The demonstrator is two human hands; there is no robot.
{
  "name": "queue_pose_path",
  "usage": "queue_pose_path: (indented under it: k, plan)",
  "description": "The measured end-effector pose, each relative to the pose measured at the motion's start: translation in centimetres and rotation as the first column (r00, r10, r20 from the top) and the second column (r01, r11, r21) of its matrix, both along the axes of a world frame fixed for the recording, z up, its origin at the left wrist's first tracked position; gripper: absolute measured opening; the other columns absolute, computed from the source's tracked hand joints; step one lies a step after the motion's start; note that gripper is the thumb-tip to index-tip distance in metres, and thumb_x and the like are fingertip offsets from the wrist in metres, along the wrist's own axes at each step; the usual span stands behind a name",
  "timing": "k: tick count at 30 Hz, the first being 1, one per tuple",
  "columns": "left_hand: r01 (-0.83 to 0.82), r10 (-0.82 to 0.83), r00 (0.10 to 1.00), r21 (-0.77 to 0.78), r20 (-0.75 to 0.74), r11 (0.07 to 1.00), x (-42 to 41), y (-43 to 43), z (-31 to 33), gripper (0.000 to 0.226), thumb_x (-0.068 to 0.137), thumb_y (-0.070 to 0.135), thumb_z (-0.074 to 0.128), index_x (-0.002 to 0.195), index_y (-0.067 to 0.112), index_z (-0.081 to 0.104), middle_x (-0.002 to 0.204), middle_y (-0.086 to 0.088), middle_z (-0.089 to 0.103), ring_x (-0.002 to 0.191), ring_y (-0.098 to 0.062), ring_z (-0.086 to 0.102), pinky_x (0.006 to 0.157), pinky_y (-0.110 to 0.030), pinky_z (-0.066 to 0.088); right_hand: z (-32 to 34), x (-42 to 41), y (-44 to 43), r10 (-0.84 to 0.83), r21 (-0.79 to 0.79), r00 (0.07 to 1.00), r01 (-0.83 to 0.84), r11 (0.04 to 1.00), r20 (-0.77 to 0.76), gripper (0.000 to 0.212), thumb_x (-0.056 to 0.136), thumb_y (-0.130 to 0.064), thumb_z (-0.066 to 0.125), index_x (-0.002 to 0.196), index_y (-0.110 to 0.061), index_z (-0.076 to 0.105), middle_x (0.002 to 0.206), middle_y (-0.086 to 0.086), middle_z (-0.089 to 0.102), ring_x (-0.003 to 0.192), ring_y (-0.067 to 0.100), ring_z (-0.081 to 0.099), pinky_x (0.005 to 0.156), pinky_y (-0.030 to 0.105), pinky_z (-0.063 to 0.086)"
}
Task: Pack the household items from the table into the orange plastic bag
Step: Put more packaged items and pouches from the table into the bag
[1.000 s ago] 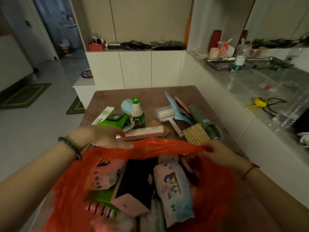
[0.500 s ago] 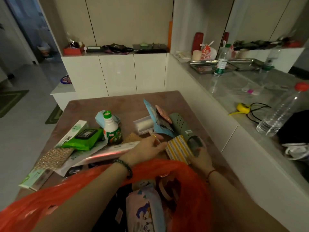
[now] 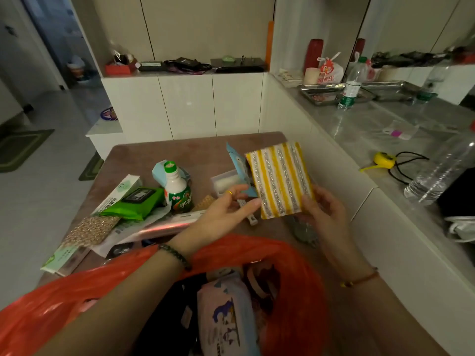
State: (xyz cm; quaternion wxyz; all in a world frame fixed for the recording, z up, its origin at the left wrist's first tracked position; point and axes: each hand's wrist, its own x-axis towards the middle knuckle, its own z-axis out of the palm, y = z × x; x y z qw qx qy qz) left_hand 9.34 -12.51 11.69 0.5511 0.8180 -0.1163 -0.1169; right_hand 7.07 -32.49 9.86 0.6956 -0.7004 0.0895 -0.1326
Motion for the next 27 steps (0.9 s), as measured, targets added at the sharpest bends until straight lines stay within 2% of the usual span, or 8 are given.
queue_pose_path:
  k: [3, 6, 10, 15, 18, 20, 23, 27]
  plan:
    - [0.061, -0.067, 0.998, -0.256, -0.016, 0.965, -3.3, 0.8, 2.3, 0.043, 0.074, 0.055, 0.058, 0.112, 0.038, 0.05, 0.116, 0.013, 0.061, 0.108, -0.004, 0.059, 0.097, -0.024, 0.046, 2.7, -5.6, 2.2, 0.216, 0.002, 0.966, -0.219, 0.976, 0.144, 0.022, 0.081, -0.01, 0.062, 0.103, -0.015, 0.062, 0.097, -0.004, 0.069, 0.088, 0.007, 0.065, 0.07, 0.016, 0.055]
    - [-0.034, 0.026, 0.999, -0.413, -0.025, 0.91, -6.2, 1.7, 2.8, 0.042, 0.071, 0.036, 0.059, 0.111, 0.024, 0.059, 0.113, 0.0, 0.067, 0.103, -0.016, 0.066, 0.091, -0.033, 0.052, 2.0, -8.8, 3.9, 0.375, -0.132, 0.912, -0.357, 0.925, 0.165, 0.023, 0.077, -0.014, 0.067, 0.098, -0.02, 0.062, 0.095, -0.009, 0.071, 0.086, 0.004, 0.067, 0.073, 0.014, 0.052]
    - [-0.093, 0.102, 0.995, -0.381, 0.004, 0.92, -9.9, 4.2, 2.0, 0.03, 0.076, 0.021, 0.061, 0.106, 0.024, 0.059, 0.095, 0.014, 0.074, 0.093, -0.005, 0.068, 0.077, -0.019, 0.055, -1.3, -10.7, 4.6, 0.484, -0.422, 0.873, -0.417, 0.805, 0.06, 0.03, 0.082, -0.019, 0.067, 0.111, -0.025, 0.061, 0.108, -0.011, 0.068, 0.102, -0.001, 0.062, 0.085, 0.015, 0.049]
    - [0.071, -0.09, 0.991, -0.182, -0.097, 0.981, -14.0, 6.6, -0.2, 0.028, 0.085, 0.008, 0.059, 0.105, 0.027, 0.055, 0.087, 0.018, 0.073, 0.082, 0.004, 0.067, 0.07, -0.012, 0.051, -4.7, -11.9, 4.4, 0.603, -0.928, 0.753, -0.368, 0.054, -0.264, 0.048, 0.083, -0.041, 0.025, 0.109, -0.022, 0.062, 0.107, 0.001, 0.068, 0.101, 0.017, 0.062, 0.093, 0.036, 0.046]
    - [0.202, -0.213, 0.923, -0.067, -0.32, 0.977, -14.8, 6.6, -2.0, 0.029, 0.085, 0.026, 0.062, 0.113, 0.029, 0.054, 0.104, 0.01, 0.069, 0.094, -0.004, 0.067, 0.083, -0.02, 0.053, -3.6, -11.7, 2.8, 0.546, -0.96, 0.79, -0.224, -0.166, -0.279, 0.037, 0.086, -0.038, 0.033, 0.096, -0.024, 0.066, 0.082, -0.001, 0.072, 0.078, 0.017, 0.069, 0.076, 0.036, 0.051]
    - [0.172, -0.177, 0.897, -0.05, -0.406, 0.984, -14.9, 5.8, -3.0, 0.024, 0.087, 0.031, 0.06, 0.109, 0.032, 0.052, 0.105, 0.01, 0.066, 0.091, -0.005, 0.066, 0.083, -0.021, 0.054, -3.7, -11.7, 1.4, 0.541, -0.929, 0.756, -0.268, -0.256, -0.368, 0.035, 0.093, -0.039, 0.035, 0.095, -0.023, 0.067, 0.087, -0.002, 0.071, 0.084, 0.017, 0.066, 0.084, 0.036, 0.046]
    - [0.017, -0.037, 0.901, -0.049, -0.432, 0.999, -14.2, 3.7, -4.0, 0.021, 0.088, 0.029, 0.058, 0.108, 0.023, 0.052, 0.112, 0.001, 0.064, 0.098, -0.012, 0.065, 0.086, -0.027, 0.054, -4.9, -12.0, -0.5, 0.549, -0.932, 0.788, -0.083, -0.353, -0.278, 0.059, 0.082, -0.055, 0.028, 0.044, -0.027, 0.063, 0.04, -0.013, 0.057, 0.038, 0.0, 0.053, 0.05, 0.019, 0.048]
    - [-0.138, 0.136, 0.913, 0.022, -0.386, 0.99, -13.6, 0.4, -4.4, 0.046, 0.087, 0.027, 0.06, 0.126, 0.013, 0.04, 0.126, -0.002, 0.057, 0.113, -0.018, 0.058, 0.081, -0.02, 0.052, -6.0, -12.7, -1.7, 0.588, -0.981, 0.807, 0.073, -0.182, -0.05, 0.074, 0.093, -0.052, 0.014, 0.036, -0.023, 0.051, 0.033, -0.014, 0.049, 0.031, 0.0, 0.043, 0.048, 0.011, 0.034]
